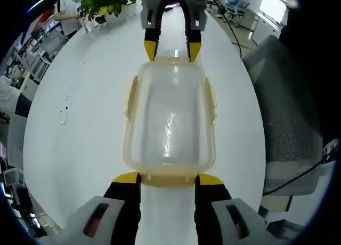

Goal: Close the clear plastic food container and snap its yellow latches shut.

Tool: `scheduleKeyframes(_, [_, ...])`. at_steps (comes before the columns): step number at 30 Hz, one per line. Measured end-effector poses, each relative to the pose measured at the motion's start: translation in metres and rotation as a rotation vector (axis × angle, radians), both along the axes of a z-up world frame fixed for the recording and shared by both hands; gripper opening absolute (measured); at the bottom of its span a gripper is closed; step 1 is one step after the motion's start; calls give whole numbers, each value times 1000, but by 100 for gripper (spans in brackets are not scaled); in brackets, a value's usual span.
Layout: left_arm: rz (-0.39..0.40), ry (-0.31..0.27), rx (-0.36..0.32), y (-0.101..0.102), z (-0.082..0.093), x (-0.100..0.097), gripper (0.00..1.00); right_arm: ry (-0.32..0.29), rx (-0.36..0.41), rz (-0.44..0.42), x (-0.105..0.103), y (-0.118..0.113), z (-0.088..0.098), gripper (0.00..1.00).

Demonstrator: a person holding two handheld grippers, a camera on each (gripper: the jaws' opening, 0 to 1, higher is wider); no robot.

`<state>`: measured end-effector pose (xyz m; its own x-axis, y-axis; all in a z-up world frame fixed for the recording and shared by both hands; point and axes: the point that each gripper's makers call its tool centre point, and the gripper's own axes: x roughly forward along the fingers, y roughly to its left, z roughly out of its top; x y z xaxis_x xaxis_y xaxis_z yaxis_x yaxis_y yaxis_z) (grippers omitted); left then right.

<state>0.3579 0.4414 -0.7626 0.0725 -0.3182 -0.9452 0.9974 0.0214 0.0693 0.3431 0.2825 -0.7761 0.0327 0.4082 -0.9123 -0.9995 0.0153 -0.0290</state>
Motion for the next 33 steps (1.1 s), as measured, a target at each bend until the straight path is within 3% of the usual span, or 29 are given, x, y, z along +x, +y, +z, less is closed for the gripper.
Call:
scheduleKeyframes(17, [-20,-6,-51,-52,-5,-1,34,-12,-33,-29,-3,-52,-2,36])
scheduleKeyframes(33, [-43,10,-85,-87,-8,-3,34,8,-34,-42,-9,-86,0,37])
